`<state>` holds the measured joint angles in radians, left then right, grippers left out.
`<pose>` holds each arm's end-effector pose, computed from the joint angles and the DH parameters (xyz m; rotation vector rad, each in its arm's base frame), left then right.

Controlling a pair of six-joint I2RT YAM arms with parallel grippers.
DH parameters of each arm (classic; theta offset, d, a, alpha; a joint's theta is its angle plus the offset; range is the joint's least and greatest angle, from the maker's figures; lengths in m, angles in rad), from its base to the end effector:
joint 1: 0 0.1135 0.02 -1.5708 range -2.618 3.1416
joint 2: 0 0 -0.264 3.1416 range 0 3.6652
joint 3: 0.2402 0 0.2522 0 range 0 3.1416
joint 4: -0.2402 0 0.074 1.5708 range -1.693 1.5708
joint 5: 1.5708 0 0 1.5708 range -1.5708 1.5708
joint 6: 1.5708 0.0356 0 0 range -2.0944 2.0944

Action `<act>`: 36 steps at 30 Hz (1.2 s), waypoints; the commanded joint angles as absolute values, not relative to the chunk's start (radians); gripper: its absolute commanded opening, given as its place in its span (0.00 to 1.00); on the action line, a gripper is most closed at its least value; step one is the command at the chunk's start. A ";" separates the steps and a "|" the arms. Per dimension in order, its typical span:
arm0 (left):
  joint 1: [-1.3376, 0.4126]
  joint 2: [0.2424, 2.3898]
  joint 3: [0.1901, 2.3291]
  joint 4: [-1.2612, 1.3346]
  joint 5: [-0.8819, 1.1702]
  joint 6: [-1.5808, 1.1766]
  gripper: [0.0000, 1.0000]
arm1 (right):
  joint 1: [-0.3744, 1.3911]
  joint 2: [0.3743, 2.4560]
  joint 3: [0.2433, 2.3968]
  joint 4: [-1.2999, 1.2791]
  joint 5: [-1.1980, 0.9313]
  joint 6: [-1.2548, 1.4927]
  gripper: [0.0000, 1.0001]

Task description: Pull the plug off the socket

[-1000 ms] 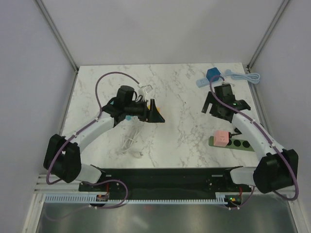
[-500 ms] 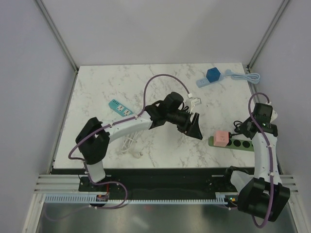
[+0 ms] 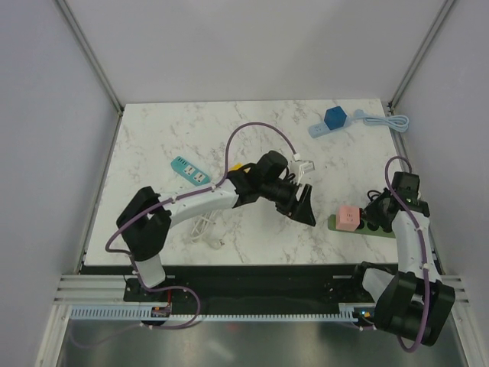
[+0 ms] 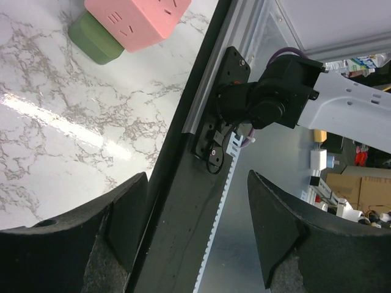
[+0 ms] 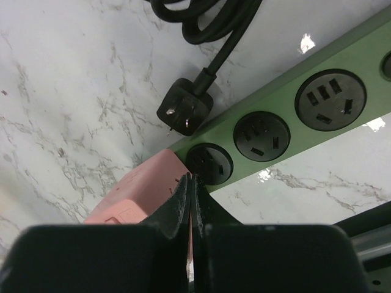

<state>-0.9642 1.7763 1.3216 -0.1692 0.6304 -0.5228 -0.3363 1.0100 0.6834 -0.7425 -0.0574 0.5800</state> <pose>0.2129 -0.3436 0.2582 0.9377 2.3059 -1.4407 0.1739 -0.0586 0.2193 1.1529 2.3818 0.1578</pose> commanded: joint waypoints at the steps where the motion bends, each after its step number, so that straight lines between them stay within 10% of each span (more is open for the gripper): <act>1: -0.965 1.715 1.301 -0.147 0.618 -0.529 0.74 | -0.334 1.032 0.647 -0.716 -0.120 0.586 0.00; 36: -0.956 1.563 1.219 -0.310 0.301 -0.443 0.83 | 0.382 1.183 0.725 -0.388 -0.109 1.010 0.01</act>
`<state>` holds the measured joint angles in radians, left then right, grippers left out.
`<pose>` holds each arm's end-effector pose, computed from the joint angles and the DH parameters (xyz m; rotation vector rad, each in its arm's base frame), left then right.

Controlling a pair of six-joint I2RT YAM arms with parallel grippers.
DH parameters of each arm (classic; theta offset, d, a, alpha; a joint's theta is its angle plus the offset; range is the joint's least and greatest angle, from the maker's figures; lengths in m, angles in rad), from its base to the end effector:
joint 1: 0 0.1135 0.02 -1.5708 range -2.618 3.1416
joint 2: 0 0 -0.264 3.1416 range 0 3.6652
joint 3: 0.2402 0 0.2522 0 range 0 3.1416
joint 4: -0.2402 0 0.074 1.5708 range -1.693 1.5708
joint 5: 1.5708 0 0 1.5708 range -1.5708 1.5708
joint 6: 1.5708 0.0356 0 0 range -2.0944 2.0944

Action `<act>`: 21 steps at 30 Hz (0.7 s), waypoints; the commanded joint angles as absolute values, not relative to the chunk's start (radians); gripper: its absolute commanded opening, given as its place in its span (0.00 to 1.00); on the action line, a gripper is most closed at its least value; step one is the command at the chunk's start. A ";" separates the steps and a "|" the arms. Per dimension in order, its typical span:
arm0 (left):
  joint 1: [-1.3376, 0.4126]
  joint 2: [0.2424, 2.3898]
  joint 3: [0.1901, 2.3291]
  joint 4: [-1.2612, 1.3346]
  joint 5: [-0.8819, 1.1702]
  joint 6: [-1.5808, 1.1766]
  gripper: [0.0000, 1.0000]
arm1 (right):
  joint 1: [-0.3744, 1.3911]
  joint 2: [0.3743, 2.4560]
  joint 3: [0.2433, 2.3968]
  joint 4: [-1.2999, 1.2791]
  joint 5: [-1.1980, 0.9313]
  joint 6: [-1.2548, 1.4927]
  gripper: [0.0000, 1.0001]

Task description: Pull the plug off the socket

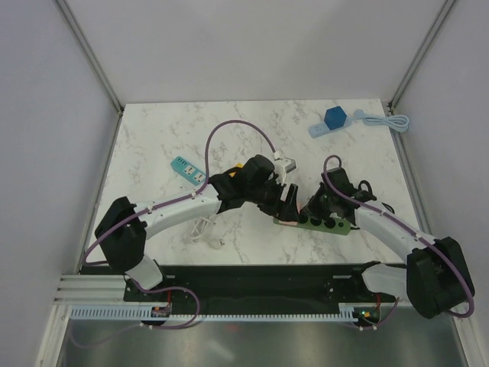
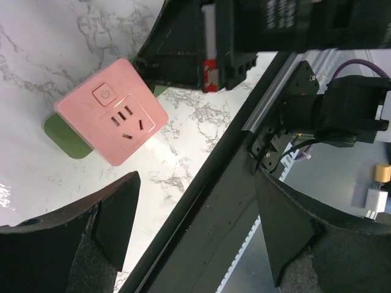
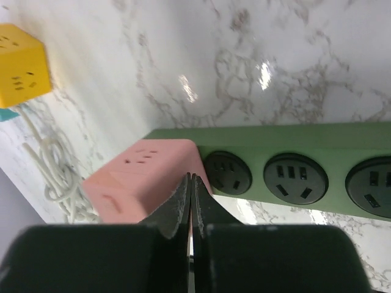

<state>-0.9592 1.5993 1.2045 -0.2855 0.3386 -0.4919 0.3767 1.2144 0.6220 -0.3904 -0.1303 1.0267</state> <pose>0.1972 -0.3018 0.2709 0.7663 2.3512 -1.0956 0.2077 0.0872 0.1830 0.8110 2.5736 0.6617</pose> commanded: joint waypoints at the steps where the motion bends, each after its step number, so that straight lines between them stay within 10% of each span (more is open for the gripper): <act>1: -0.957 1.568 1.221 -0.317 0.299 -0.442 0.83 | 0.373 1.163 0.736 -0.420 -0.080 0.981 0.04; 3: -0.959 1.583 1.232 -0.328 0.290 -0.437 0.84 | 0.315 1.140 0.747 -0.500 -0.058 0.889 0.10; 9: -0.959 1.658 1.307 -0.408 0.209 -0.414 0.92 | 0.104 1.014 0.764 -0.704 -0.020 0.759 0.71; 10: -0.960 1.673 1.321 -0.419 0.200 -0.408 0.92 | 0.091 0.990 0.770 -0.734 0.048 0.797 0.98; 21: -0.980 1.832 1.459 -0.497 0.038 -0.383 0.93 | 0.077 0.966 0.784 -0.922 0.072 1.098 0.98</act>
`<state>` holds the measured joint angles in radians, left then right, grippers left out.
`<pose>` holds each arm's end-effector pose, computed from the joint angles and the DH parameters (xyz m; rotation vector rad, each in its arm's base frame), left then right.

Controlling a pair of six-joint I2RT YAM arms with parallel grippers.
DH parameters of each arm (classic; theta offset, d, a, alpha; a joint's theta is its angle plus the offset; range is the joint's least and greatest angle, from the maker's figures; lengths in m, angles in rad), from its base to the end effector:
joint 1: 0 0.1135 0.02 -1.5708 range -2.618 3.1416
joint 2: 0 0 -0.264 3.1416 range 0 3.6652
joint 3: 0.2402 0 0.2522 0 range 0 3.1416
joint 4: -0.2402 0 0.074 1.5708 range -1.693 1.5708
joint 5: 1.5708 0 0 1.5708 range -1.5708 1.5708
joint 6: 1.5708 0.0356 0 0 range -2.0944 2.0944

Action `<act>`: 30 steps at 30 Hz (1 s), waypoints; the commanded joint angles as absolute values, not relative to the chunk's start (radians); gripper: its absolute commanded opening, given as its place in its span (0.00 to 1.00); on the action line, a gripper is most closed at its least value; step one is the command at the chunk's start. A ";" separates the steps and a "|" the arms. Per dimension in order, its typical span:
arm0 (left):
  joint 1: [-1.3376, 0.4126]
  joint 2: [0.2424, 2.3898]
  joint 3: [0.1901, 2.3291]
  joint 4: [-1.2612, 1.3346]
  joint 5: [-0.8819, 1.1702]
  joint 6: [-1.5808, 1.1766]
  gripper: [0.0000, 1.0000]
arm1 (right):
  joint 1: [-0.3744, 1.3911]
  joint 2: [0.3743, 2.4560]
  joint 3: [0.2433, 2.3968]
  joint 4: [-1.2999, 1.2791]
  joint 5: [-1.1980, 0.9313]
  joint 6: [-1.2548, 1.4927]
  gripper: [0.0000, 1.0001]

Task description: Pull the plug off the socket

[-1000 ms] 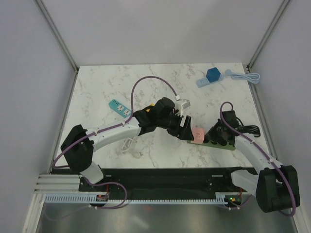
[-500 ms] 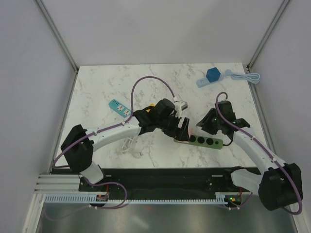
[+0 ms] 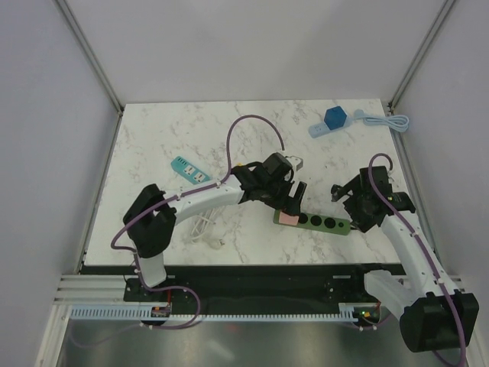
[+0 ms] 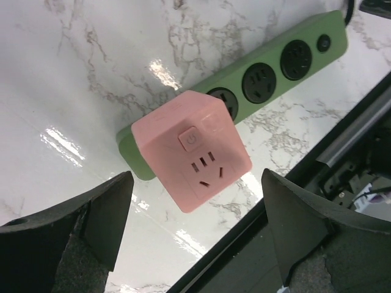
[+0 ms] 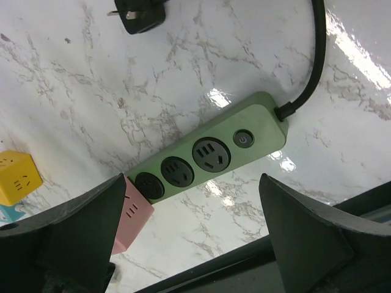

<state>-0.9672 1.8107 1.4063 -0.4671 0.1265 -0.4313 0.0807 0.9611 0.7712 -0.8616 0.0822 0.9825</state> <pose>0.2244 -0.3334 0.2451 0.7430 2.4803 -0.7330 0.1747 0.0112 0.2476 1.1769 2.3646 0.2620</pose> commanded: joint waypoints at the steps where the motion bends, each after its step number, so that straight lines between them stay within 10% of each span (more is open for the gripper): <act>1: -0.985 1.838 1.463 -0.495 0.029 -0.385 0.94 | 0.078 0.974 0.776 -0.919 0.069 1.117 0.98; 30: -1.045 1.971 1.557 -0.523 -0.049 -0.377 0.81 | 0.187 0.962 0.535 -0.673 0.164 1.489 0.79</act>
<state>-1.0325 1.9518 1.5288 -0.5346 -0.0296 -0.4236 0.1665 0.9596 0.5426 -0.7197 0.1081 1.4197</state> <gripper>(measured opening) 0.845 0.795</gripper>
